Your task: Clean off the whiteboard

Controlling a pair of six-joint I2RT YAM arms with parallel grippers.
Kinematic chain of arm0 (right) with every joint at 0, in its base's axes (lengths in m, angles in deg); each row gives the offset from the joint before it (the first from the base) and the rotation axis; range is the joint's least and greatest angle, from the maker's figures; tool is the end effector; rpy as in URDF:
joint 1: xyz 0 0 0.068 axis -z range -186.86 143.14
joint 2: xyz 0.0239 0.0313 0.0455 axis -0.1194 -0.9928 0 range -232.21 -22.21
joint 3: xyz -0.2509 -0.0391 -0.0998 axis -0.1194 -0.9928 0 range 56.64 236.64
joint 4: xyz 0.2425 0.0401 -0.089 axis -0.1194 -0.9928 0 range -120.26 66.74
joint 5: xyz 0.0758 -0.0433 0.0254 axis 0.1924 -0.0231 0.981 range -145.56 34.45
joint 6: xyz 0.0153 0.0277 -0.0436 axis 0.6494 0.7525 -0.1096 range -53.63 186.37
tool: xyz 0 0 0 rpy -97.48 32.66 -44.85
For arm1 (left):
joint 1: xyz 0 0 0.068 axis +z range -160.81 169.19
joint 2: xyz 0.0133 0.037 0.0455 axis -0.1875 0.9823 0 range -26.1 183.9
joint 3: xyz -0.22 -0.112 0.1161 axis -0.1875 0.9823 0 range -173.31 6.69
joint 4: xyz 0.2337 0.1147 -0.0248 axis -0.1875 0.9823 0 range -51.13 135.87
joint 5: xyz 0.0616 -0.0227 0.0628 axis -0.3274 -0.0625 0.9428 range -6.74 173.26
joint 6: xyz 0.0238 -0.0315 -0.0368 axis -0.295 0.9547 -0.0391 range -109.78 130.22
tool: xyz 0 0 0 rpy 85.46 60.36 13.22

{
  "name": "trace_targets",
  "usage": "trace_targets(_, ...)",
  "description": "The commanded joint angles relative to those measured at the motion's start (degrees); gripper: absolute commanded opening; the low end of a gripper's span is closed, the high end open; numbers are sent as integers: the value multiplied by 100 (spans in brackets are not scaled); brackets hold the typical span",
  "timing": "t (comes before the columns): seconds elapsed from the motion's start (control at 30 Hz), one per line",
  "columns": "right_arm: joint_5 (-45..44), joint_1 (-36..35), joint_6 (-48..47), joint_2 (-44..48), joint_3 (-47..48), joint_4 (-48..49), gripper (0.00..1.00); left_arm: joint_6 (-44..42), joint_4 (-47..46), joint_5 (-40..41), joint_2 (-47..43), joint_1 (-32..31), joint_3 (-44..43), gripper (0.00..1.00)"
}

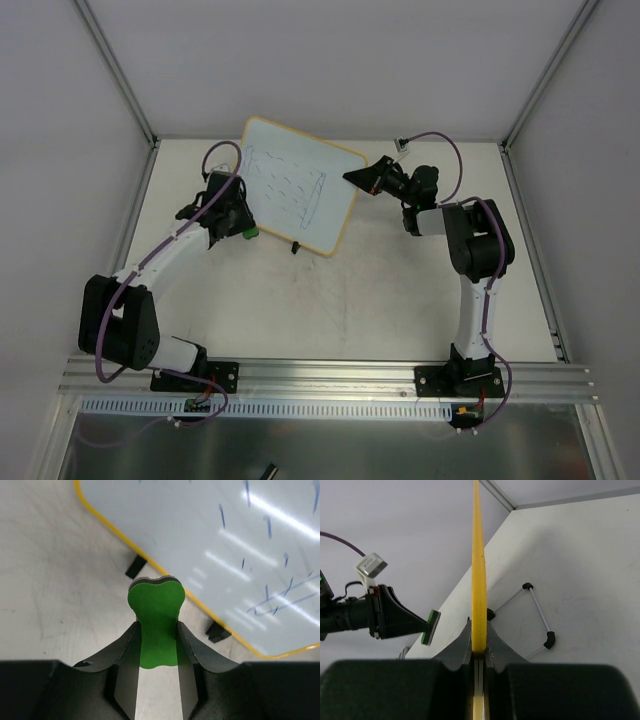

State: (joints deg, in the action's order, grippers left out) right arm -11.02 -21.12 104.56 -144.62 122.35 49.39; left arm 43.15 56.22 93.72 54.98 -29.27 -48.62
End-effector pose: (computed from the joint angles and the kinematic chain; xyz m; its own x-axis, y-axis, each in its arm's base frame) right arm 0.4219 0.1330 0.1919 -0.3034 0.3776 -0.8749 -0.8163 0.3706 0.4431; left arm 0.2917 -0.0905 0.2473 -0.6450 -0.3483 -0.6802 -0.1966 0.9358 -0.2927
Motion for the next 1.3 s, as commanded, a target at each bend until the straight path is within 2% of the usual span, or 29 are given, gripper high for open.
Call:
trace_targets(0.0,73,2,-735,288,-15,391,0,-295,15,-465,-75,578,-575,0)
trace_targets(0.1,82,-6,-735,288,-6,382,0,-409,-12,-685,127,922,-1128,0)
trace_targets(0.2,99,2,-735,288,20,382,0,-568,-47,-729,469,1011,-1761,0)
trace_targets(0.3,99,-6,-735,288,38,382,0,-743,-152,-1332,1022,1169,-2341,0)
trace_targets(0.67,134,11,-752,314,12,382,0,-1121,-1065,-1801,2096,1310,-3504,0)
trace_targets(0.8,135,2,-761,314,12,382,0,-1499,-1523,-2441,2377,1310,-3828,0)
trace_targets(1.03,143,2,-761,288,29,391,0,-1684,-1585,-2619,2869,1283,-4374,0)
trace_targets(1.27,152,11,-752,270,38,391,0,-2053,-1708,-1890,2975,958,-4401,0)
